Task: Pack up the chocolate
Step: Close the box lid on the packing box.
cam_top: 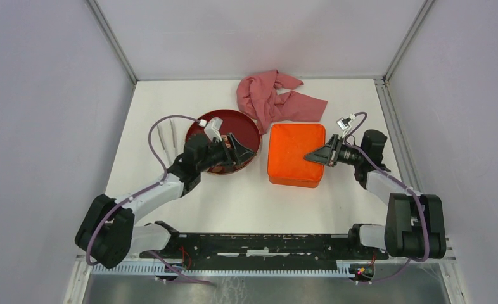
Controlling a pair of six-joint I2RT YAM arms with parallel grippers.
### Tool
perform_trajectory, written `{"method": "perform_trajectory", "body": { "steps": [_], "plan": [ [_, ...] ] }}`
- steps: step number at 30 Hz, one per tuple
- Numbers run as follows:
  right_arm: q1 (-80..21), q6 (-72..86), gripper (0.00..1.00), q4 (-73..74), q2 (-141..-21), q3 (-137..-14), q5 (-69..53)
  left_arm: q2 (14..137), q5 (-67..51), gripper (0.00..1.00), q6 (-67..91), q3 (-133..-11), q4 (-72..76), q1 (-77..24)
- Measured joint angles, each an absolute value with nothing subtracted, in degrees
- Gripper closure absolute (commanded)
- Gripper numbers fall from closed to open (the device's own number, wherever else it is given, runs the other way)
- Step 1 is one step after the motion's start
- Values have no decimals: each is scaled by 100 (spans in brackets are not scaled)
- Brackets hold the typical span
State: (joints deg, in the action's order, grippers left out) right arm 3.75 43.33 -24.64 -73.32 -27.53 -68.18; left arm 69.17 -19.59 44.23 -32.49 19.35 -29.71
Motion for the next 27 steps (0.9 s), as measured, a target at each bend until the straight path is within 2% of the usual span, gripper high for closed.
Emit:
{"method": "perform_trajectory", "body": {
  "steps": [10, 27],
  "plan": [
    [309, 4716, 97, -2930, -7765, -2646, -6659, 8062, -1927, 37, 4469, -3693, 1968, -3520],
    [309, 4709, 93, -2982, -8001, -2536, -6386, 9080, -1809, 43, 4462, -4311, 1892, -3782]
  ]
}}
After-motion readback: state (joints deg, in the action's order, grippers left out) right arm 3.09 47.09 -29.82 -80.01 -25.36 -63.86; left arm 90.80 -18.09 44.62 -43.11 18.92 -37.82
